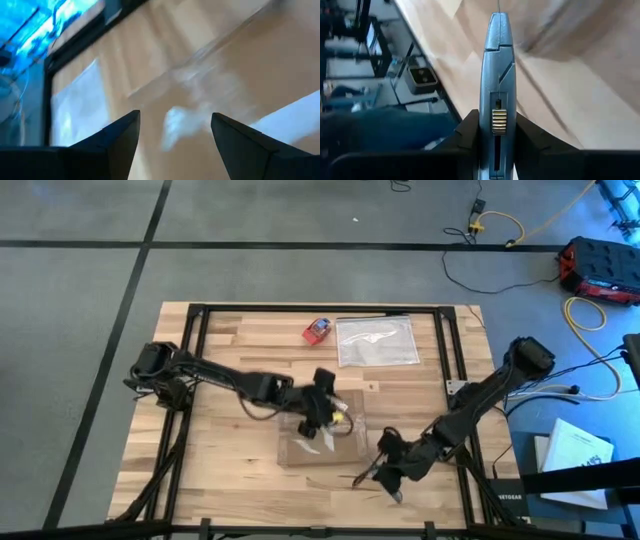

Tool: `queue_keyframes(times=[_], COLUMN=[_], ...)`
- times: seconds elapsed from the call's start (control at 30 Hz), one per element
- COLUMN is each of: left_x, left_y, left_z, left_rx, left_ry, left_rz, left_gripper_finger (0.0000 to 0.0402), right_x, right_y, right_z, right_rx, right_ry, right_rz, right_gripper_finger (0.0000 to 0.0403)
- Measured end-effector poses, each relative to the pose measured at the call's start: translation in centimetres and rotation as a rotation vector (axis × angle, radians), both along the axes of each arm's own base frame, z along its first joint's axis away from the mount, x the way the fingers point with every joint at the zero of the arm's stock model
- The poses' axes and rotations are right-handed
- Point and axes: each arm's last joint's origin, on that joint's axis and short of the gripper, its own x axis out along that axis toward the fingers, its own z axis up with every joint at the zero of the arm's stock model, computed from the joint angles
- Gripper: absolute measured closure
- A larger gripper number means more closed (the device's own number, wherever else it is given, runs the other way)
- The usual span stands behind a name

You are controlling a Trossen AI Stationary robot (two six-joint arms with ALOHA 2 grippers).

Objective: Unpack boxes
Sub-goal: Open the box using the silver cutter

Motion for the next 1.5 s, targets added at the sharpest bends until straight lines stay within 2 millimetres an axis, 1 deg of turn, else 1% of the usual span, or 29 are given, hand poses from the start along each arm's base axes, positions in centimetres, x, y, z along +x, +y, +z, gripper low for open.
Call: queue_keyframes(times=[0.13, 0.3, 0.43, 0.6, 0.77, 0.87, 1.0, 1.1, 1.3, 1.5], left_x=[-0.4, -1.3, -2.0, -3.0, -4.2, -4.9, -5.5, -5.6, -5.4, -5.4], left_y=[3.5, 7.9, 10.8, 13.6, 15.4, 15.8, 15.5, 14.7, 12.9, 10.8], left_z=[-0.7, -1.3, -1.8, -2.1, -2.5, -2.8, -3.0, -3.1, -3.2, -3.3], left_rx=[-0.013, -0.056, -0.068, -0.101, -0.206, -0.272, -0.326, -0.359, -0.437, -0.452], left_ry=[0.094, 0.184, 0.232, 0.290, 0.358, 0.406, 0.472, 0.521, 0.556, 0.602], left_rz=[0.112, 0.270, 0.355, 0.424, 0.483, 0.501, 0.491, 0.454, 0.379, 0.336], left_gripper_finger=[0.0168, 0.0168, 0.0168, 0.0168, 0.0168, 0.0168, 0.0168, 0.0168, 0.0168, 0.0168], right_x=[1.0, 1.6, 1.4, 1.9, 2.4, 2.7, 2.8, 2.9, 3.0, 2.7], right_y=[1.1, 1.6, 1.3, -0.1, -1.1, -1.7, -2.6, -2.8, -3.0, -3.2], right_z=[-0.8, -2.0, -2.5, -2.8, -2.9, -3.0, -3.2, -3.2, -3.2, -3.3], right_rx=[-0.050, -0.097, -0.160, -0.200, -0.208, -0.209, -0.222, -0.216, -0.231, -0.245], right_ry=[0.023, 0.088, 0.124, 0.171, 0.200, 0.222, 0.263, 0.277, 0.259, 0.290], right_rz=[0.094, 0.118, 0.094, 0.047, 0.037, 0.025, -0.009, -0.078, -0.175, -0.233], right_gripper_finger=[0.0342, 0.0342, 0.0342, 0.0342, 0.0342, 0.0342, 0.0342, 0.0342, 0.0342, 0.0342])
